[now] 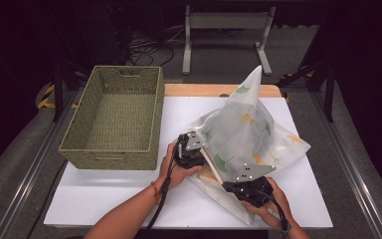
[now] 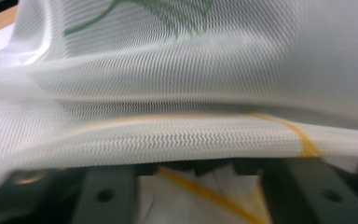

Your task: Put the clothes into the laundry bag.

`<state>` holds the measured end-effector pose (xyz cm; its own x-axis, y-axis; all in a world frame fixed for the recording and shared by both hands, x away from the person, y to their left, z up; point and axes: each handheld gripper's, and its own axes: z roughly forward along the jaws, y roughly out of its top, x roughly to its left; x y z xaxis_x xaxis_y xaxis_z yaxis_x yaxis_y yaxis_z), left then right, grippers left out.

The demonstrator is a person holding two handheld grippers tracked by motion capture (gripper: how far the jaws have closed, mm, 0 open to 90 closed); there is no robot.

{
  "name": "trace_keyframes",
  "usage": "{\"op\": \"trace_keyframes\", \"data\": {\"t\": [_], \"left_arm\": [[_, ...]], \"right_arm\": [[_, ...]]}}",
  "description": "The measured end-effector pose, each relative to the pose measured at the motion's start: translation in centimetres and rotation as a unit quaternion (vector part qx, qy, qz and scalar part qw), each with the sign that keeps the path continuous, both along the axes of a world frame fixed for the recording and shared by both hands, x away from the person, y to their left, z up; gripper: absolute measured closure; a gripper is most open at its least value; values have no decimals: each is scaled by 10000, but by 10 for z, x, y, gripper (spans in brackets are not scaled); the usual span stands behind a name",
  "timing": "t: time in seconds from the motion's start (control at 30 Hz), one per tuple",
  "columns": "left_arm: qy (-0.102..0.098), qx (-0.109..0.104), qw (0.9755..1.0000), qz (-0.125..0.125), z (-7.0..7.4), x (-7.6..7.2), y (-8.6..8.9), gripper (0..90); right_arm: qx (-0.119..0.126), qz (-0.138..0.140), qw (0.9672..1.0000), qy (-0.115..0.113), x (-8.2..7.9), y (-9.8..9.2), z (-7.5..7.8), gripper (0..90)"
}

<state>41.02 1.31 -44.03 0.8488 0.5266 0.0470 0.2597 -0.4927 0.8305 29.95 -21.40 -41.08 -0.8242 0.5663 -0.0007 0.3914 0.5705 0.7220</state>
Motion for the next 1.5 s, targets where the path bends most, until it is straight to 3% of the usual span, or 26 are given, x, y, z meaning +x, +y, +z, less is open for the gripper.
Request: {"op": "trace_keyframes", "data": {"t": [0.07, 0.13, 0.17, 0.2, 0.23, 0.3, 0.33, 0.4, 0.47, 0.6, 0.77, 0.87, 0.93, 1.03, 1.13, 1.23, 1.27, 1.4, 1.5], "left_arm": [[23, 6, 9999, -122, 5, -6, 11, 425], [11, 37, 9998, -178, 9, -15, 20, 418], [-4, -39, 9986, -522, 12, -24, 30, 537], [-4, -39, 9986, -522, 12, -24, 30, 624], [-77, -18, 9980, -634, 12, -29, 33, 624], [-81, 194, 9947, -1009, 10, -36, 32, 800], [-71, 270, 9943, -1033, 8, -38, 29, 865], [0, 351, 9923, -1187, 2, -38, 20, 900], [35, 414, 9921, -1181, -4, -35, 8, 900], [80, 287, 9923, -1204, -9, -27, -12, 900], [56, -81, 9950, -996, -10, -12, -33, 900], [320, -312, 9958, -801, -18, 4, -40, 900], [302, -343, 9964, -713, -17, 6, -43, 900], [146, -201, 9981, -556, -16, 11, -49, 900], [125, -176, 9990, -381, -15, 15, -52, 900], [117, -269, 9996, -39, -14, 20, -50, 900], [117, -269, 9996, -39, -14, 20, -50, 900], [239, -432, 9982, 335, -17, 29, -42, 900], [150, -379, 9988, 257, -13, 26, -38, 900]], "right_arm": [[57, -44, 10000, -42, -1, -2, 3, 892], [72, -62, 9999, -56, -1, -3, 4, 892], [104, -94, 9999, -76, -1, -4, 6, 892], [104, -94, 9999, -76, -1, -4, 6, 892], [134, -103, 9998, -88, -1, -4, 7, 892], [179, -77, 9998, -94, -2, -4, 9, 892], [193, -67, 9997, -102, -3, -3, 10, 892], [212, -42, 9997, -120, -3, -2, 11, 892], [229, -28, 9997, -121, -5, -1, 11, 892], [288, 29, 9995, -134, -8, 1, 13, 892], [240, 89, 9997, -48, -7, 3, 10, 892], [224, 81, 9997, -1, -6, 2, 9, 892], [231, 81, 9997, 26, -6, 2, 7, 893], [190, 118, 9997, 60, -6, 5, 5, 893], [160, 188, 9997, 79, -7, 7, 4, 893], [156, 212, 9996, 84, -8, 8, 3, 893], [156, 212, 9996, 84, -8, 8, 3, 893], [115, 263, 9995, 165, -8, 9, 2, 893], [-18, 271, 9994, 222, -6, 9, -1, 893]]}}
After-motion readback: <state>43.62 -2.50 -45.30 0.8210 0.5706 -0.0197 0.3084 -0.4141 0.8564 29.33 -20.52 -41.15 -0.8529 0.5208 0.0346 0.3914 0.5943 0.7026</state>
